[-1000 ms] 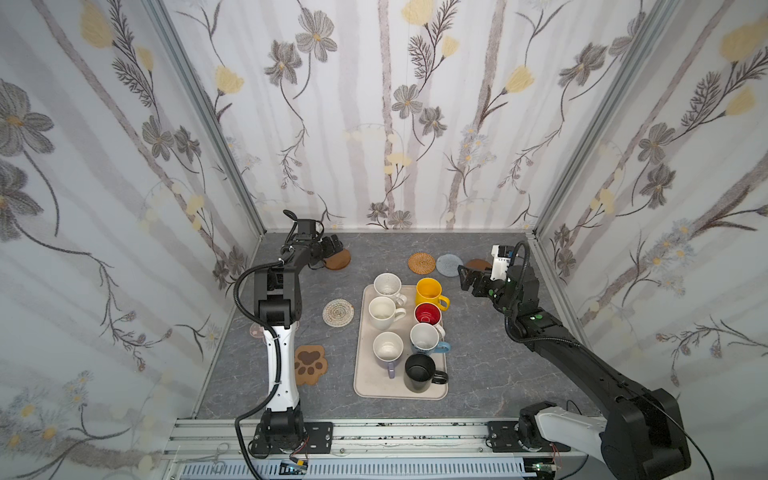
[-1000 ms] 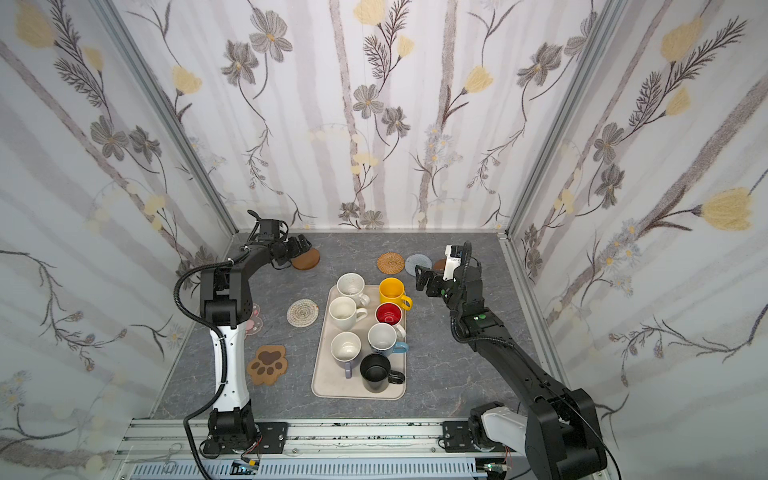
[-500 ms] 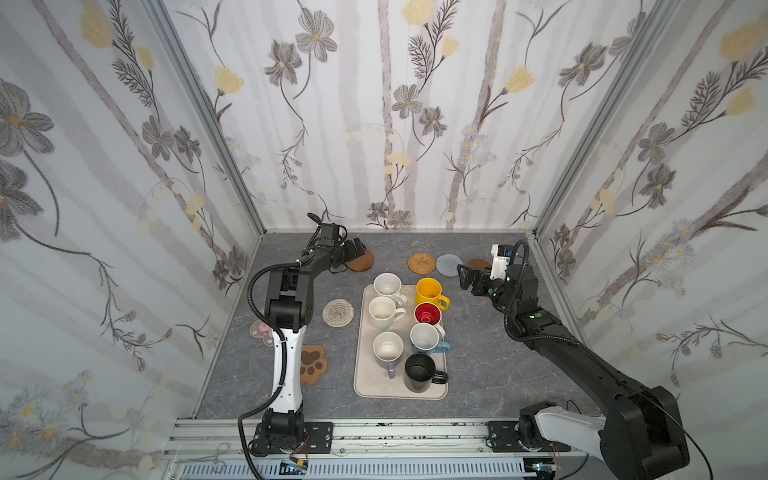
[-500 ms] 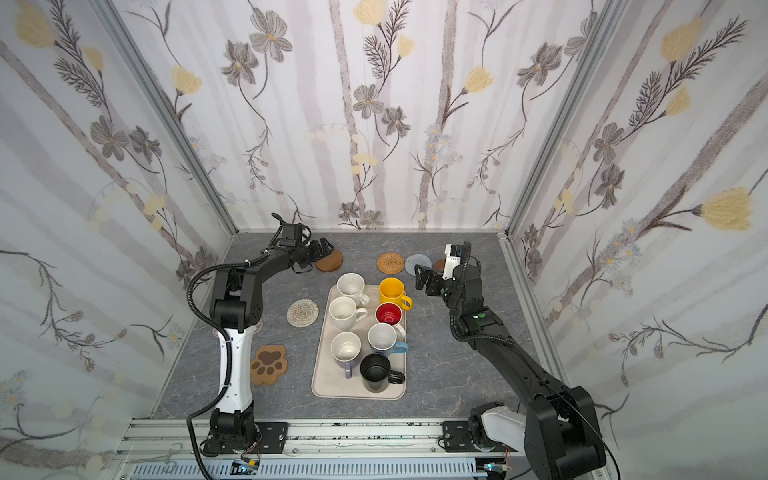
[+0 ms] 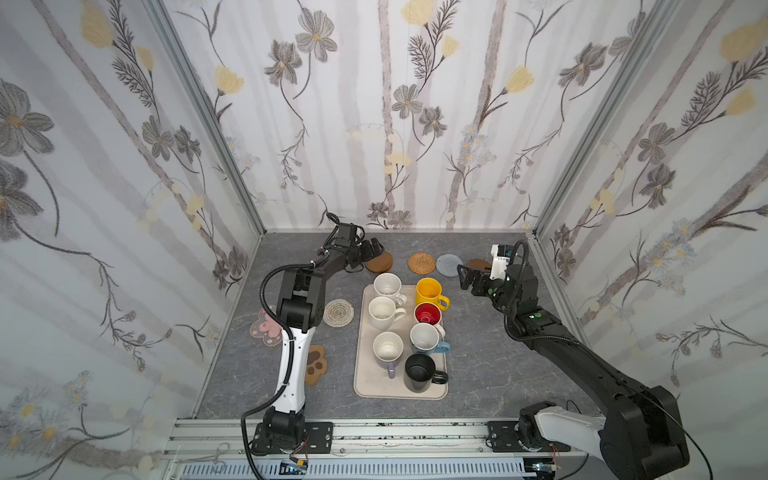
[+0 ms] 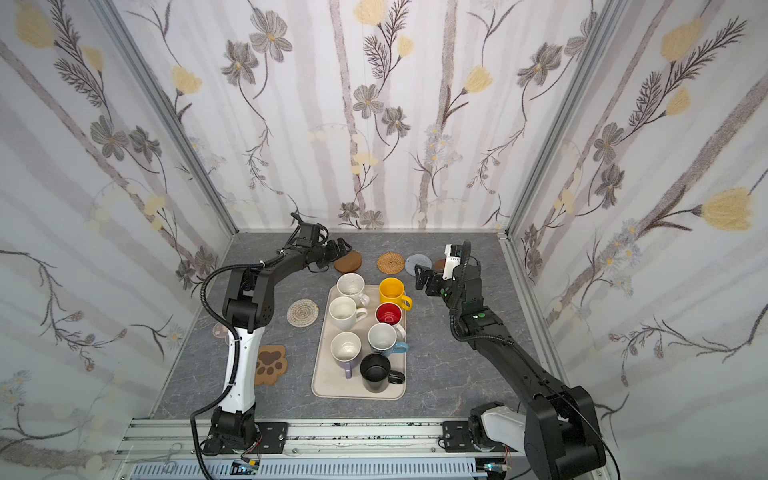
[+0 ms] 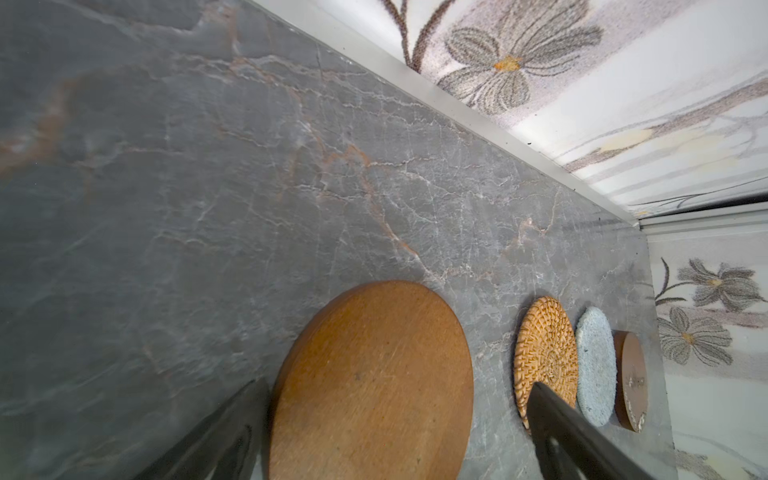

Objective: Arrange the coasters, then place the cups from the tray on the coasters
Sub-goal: 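Push the small wooden coaster with the left gripper toward the rattan coaster, then raise the left gripper and move it over the zigzag-patterned coaster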

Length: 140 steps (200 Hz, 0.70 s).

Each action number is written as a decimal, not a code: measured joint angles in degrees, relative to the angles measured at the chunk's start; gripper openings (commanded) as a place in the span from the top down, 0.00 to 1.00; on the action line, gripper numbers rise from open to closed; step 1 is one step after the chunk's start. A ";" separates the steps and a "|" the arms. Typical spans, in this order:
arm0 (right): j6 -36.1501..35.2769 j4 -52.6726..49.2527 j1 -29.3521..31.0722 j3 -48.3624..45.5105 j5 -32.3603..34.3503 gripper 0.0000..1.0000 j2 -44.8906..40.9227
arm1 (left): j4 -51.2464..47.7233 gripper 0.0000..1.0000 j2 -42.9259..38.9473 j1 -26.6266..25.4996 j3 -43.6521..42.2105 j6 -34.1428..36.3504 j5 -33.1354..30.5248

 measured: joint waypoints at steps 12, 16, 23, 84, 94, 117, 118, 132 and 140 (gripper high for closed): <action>0.00 0.00 0.00 0.00 0.00 0.00 0.00 | 0.09 0.00 0.31 -0.24 0.42 -0.37 0.09; 0.00 0.00 0.00 0.00 0.00 0.00 0.00 | 0.17 0.00 0.39 -0.37 0.46 -0.39 0.09; 0.00 0.00 0.00 0.00 0.00 0.00 0.00 | 0.33 0.00 0.50 -0.63 0.59 -0.59 0.07; 0.00 -0.15 -0.11 0.00 0.02 0.00 0.09 | 1.68 0.00 1.88 -3.28 2.03 -0.83 0.07; 0.00 -0.22 -0.11 0.00 0.02 0.00 0.09 | 1.66 0.00 2.03 -3.52 2.29 -0.90 0.07; 0.00 -0.42 -0.11 0.00 0.02 0.00 0.09 | 1.68 0.00 2.34 -3.78 2.78 -1.09 0.22; 0.00 -0.44 -0.11 0.00 0.02 0.00 0.09 | 1.68 0.00 2.34 -3.78 2.80 -1.09 0.24; 0.00 -0.55 -0.11 0.00 0.02 0.00 0.09 | 1.60 0.00 2.40 -3.89 3.02 -1.22 0.31; 0.00 -0.55 -0.11 0.00 0.02 0.00 0.09 | 1.51 0.00 2.43 -4.02 3.10 -1.25 0.31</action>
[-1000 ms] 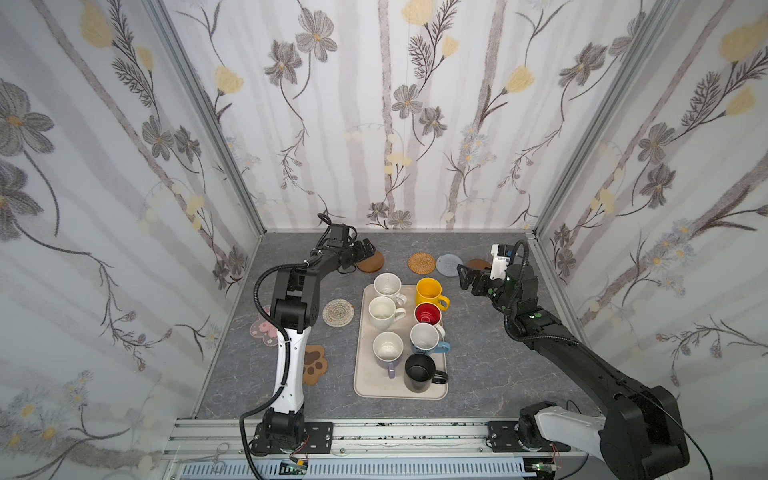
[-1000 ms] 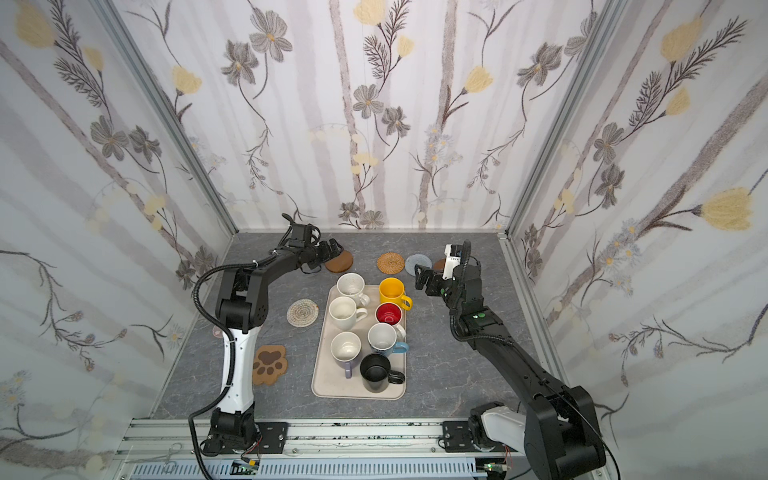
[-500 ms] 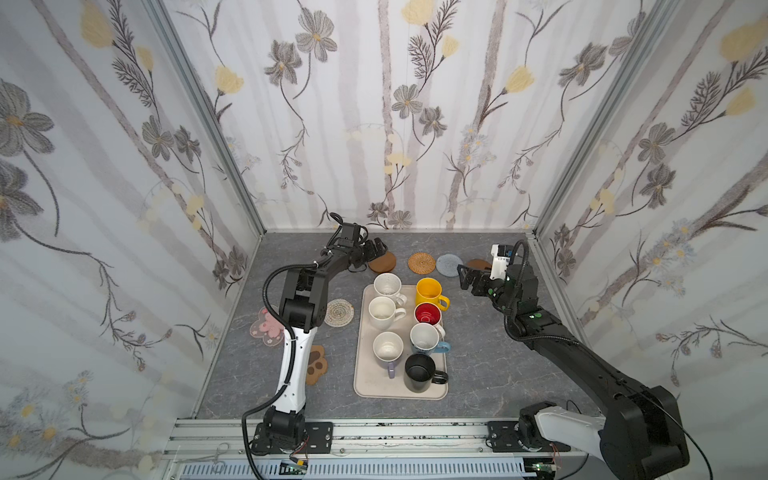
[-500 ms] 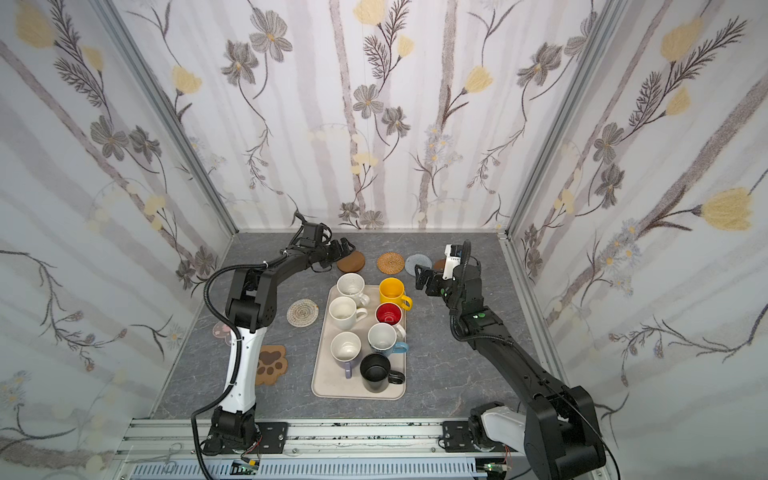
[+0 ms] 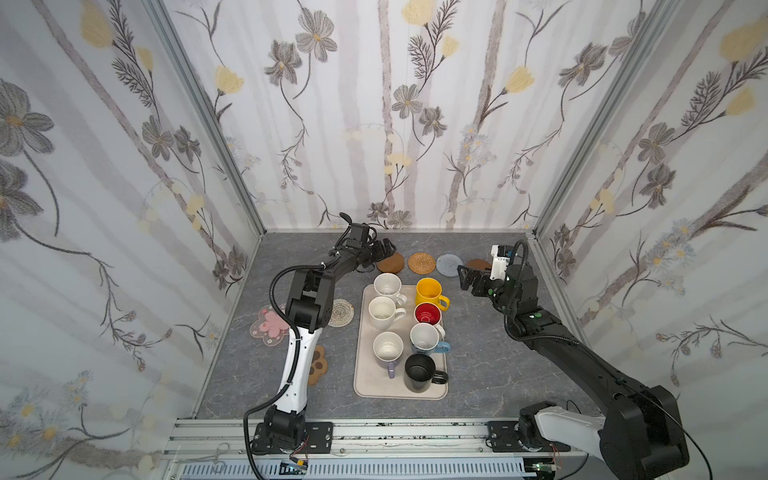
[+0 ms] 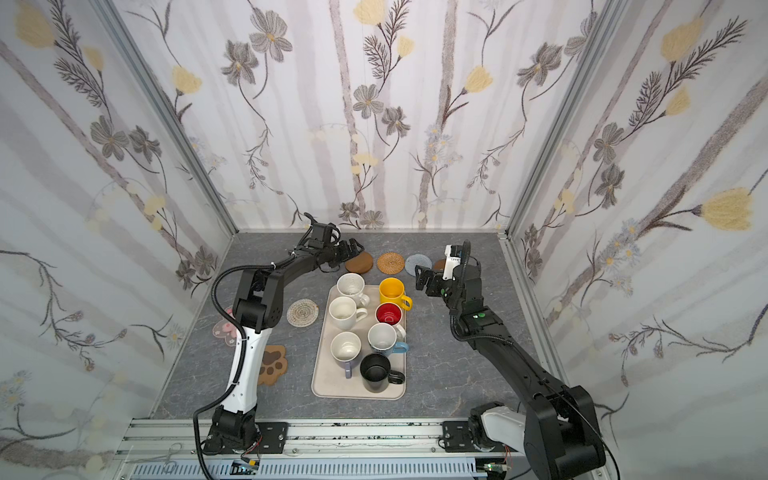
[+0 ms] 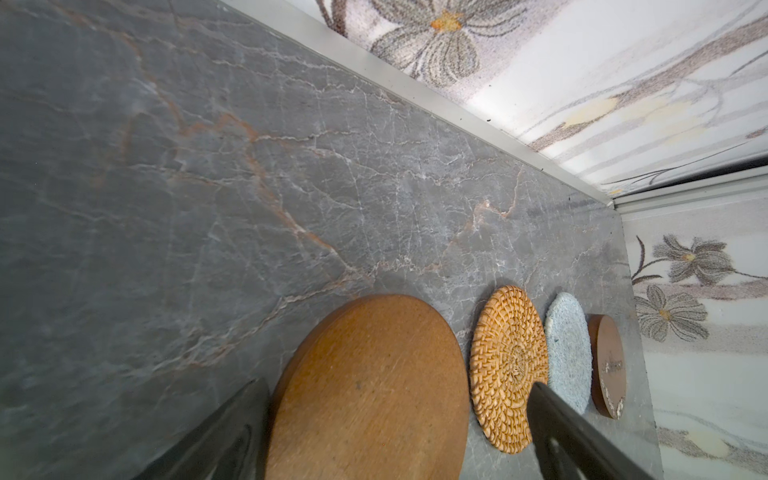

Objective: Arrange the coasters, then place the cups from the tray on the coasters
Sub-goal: 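Raise the left gripper and move it over the zigzag-patterned coaster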

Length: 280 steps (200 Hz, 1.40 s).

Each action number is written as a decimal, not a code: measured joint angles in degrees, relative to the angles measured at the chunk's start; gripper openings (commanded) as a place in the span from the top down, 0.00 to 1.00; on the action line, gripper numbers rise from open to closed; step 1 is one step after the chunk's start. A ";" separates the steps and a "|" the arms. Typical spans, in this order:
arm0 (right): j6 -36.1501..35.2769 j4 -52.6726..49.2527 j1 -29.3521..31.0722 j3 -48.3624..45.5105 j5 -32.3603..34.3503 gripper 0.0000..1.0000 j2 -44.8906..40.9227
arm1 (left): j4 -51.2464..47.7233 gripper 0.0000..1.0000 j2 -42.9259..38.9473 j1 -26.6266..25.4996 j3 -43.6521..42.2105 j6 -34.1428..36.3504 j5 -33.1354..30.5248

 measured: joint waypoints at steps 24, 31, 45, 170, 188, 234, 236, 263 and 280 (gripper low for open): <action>0.00 -0.04 0.00 0.00 0.02 0.00 0.00 | -0.26 0.00 0.00 -0.50 0.11 -0.11 0.00; -0.02 -0.04 0.00 0.00 0.02 0.00 0.00 | -0.26 0.00 0.00 -0.48 0.11 -0.15 0.02; -0.02 -0.63 0.00 0.37 0.02 0.00 0.00 | -0.39 0.00 -0.15 -0.24 0.11 -0.26 0.22; -0.46 -9.20 0.70 8.22 -1.14 0.00 3.23 | -3.89 0.00 -29.27 6.58 -23.04 -3.98 -5.86; -0.46 -10.38 1.03 8.22 -1.38 0.00 2.86 | -4.22 0.04 -34.21 6.14 -29.09 -3.39 -7.76; -0.50 -10.73 2.16 8.22 -2.80 0.00 2.60 | -7.26 0.07 -45.88 3.21 -39.98 -0.17 -15.69; -0.50 -10.73 2.23 8.22 -2.78 0.00 2.60 | -7.50 0.07 -46.23 2.95 -40.09 0.11 -16.06; -0.66 -10.71 2.78 7.67 -3.17 0.00 2.23 | -11.19 0.10 -49.13 0.33 -40.63 2.25 -20.57; -0.66 -10.36 2.78 5.99 -3.17 0.00 0.96 | -14.27 0.15 -49.59 -0.17 -41.51 3.67 -22.77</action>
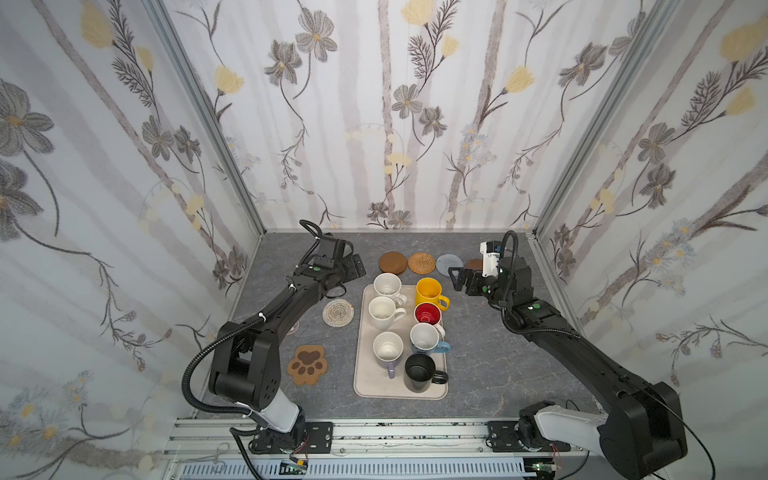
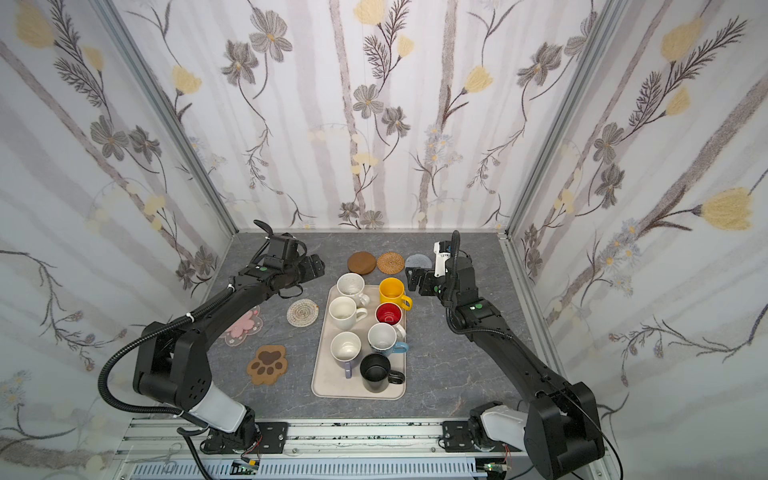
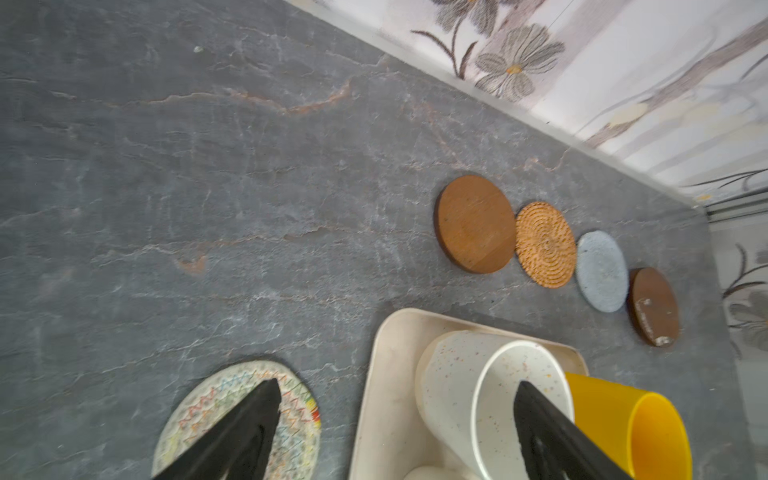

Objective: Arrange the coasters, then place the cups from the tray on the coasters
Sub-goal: 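Lower the left gripper onto the zigzag coaster and push it away from the robot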

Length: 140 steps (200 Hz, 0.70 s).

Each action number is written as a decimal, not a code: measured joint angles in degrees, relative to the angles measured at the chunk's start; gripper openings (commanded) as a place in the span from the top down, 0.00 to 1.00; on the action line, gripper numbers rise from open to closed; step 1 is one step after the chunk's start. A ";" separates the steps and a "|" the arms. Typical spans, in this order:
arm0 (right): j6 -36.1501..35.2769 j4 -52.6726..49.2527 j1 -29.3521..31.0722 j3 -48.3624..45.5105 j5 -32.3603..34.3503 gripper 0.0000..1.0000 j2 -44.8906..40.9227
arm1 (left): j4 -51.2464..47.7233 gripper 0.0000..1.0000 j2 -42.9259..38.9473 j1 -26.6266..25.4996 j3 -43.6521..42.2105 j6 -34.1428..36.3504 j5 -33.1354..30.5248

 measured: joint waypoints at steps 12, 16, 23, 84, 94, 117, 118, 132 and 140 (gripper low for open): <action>0.00 0.24 0.00 -1.14 0.02 0.00 -0.50 | -2.47 0.19 -0.02 -0.17 -0.90 0.94 -1.60; 0.02 0.26 0.00 -1.38 0.00 0.00 -0.50 | -3.17 0.21 -0.02 -0.24 -1.11 1.31 -1.90; 0.07 0.39 0.00 -1.70 -0.02 0.00 -0.46 | -4.48 0.24 -0.02 -0.31 -1.49 1.38 -2.69; 0.81 3.13 0.07 -2.69 -2.43 0.00 0.17 | -9.27 0.37 1.75 -0.20 -4.48 4.11 -5.66; 1.38 3.34 0.13 -2.89 -2.67 0.00 0.00 | -9.55 0.39 2.80 -0.09 -5.49 4.26 -5.64; 1.68 3.56 0.24 -3.17 -3.06 0.00 -1.20 | -9.99 0.39 4.79 0.46 -7.58 4.31 -5.09; 1.68 3.58 0.24 -3.21 -3.06 0.00 -1.29 | -10.01 0.39 4.90 0.50 -7.67 4.31 -5.07; 1.73 4.20 0.28 -3.50 -3.10 0.00 -1.92 | -10.05 0.39 5.84 0.76 -8.35 4.31 -4.96; 1.86 4.42 0.31 -3.58 -3.10 0.00 -1.95 | -10.05 0.39 6.43 0.79 -8.52 4.31 -4.94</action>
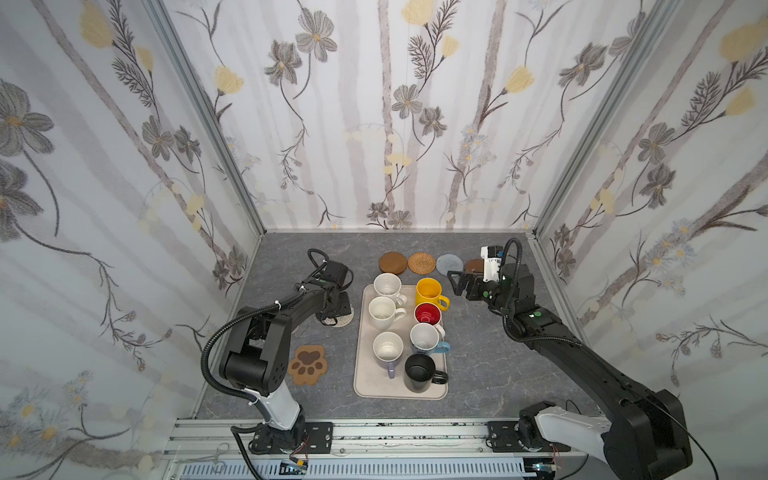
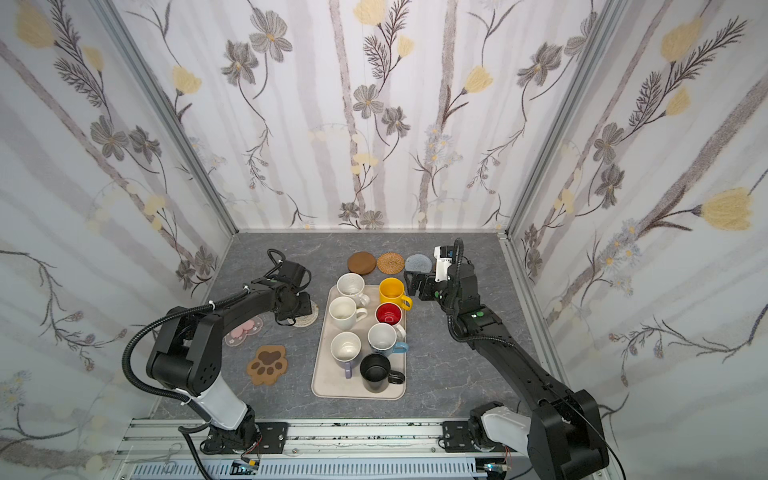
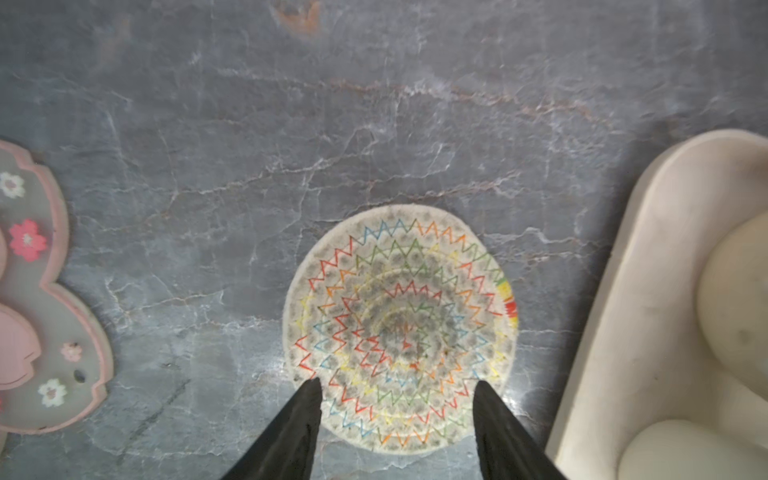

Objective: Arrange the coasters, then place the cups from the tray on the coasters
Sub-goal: 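Lower the left gripper onto the zigzag coaster and push it away from the robot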

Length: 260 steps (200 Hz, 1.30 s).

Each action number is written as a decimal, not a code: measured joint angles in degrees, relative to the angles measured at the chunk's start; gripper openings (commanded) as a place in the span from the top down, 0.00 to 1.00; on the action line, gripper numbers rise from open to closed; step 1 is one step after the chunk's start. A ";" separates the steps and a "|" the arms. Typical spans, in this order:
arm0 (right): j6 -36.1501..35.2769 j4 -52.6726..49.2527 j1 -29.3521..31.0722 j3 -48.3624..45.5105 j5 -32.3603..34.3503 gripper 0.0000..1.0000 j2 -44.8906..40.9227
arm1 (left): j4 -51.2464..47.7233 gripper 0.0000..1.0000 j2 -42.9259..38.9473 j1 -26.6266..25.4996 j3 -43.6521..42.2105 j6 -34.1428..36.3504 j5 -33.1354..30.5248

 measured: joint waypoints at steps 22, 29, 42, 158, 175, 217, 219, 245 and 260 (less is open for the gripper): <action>0.37 0.13 -0.02 -0.07 -0.17 0.00 0.44 | 0.35 0.39 2.14 0.20 0.00 0.00 1.20; 0.79 0.31 -0.02 -0.07 -0.22 0.00 0.63 | 0.44 0.40 2.93 0.46 0.11 0.02 1.53; 0.90 0.83 0.02 -0.07 -0.72 0.00 0.94 | 0.83 0.40 4.02 1.09 0.79 0.24 1.55; 1.33 1.27 0.09 -0.11 -1.03 0.00 1.38 | 3.91 0.37 20.81 1.95 21.53 -0.35 -1.40; 1.33 1.27 0.09 -0.13 -1.03 0.00 1.38 | 5.27 0.37 24.46 1.97 26.16 -0.68 -2.21; 1.36 1.31 0.09 -0.17 -1.05 0.00 1.46 | 7.80 0.35 31.93 2.12 36.54 -1.46 -1.14; 1.36 1.31 0.09 -0.17 -1.05 0.00 1.46 | 7.91 0.35 32.20 2.12 36.89 -1.51 -1.05; 1.38 1.31 0.09 -0.28 -1.05 0.00 1.46 | 9.11 0.34 34.71 2.03 40.41 -2.01 0.37; 1.38 1.44 0.09 -0.39 -1.03 0.00 1.46 | 9.57 0.34 35.74 1.95 42.03 -2.43 1.51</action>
